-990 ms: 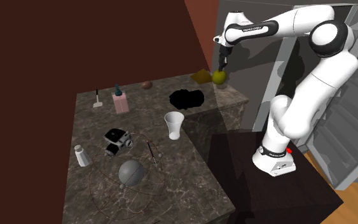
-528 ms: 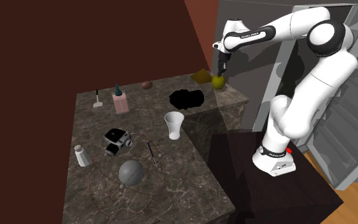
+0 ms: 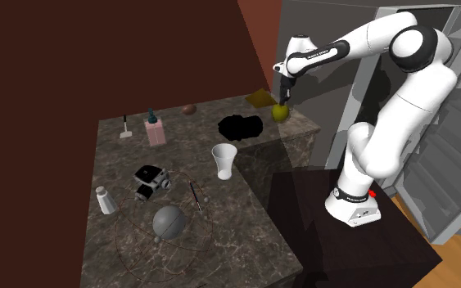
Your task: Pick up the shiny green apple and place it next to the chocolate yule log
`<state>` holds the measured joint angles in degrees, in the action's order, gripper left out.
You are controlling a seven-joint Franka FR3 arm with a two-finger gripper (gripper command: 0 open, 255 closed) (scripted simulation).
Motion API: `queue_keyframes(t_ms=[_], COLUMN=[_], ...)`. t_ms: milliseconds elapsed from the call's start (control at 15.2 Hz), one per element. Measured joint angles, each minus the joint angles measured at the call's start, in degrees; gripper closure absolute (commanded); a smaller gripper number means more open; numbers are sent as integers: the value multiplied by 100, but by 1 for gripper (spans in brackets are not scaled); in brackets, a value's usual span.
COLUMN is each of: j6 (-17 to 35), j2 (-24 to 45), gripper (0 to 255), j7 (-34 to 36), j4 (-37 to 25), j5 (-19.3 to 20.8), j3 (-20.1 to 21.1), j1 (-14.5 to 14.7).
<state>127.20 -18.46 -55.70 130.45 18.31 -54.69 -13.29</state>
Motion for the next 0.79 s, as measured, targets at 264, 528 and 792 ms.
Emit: queue_keyframes(t_ms=[264,528,792], j6=[360,591,615], j2=[203,342,361], gripper=[255,255,255], j7=[-84,-156,-164], j4=[186,301,307], j5=[-103,-188,-202], j3=[-183,-307,-320], j1=[90,155,166])
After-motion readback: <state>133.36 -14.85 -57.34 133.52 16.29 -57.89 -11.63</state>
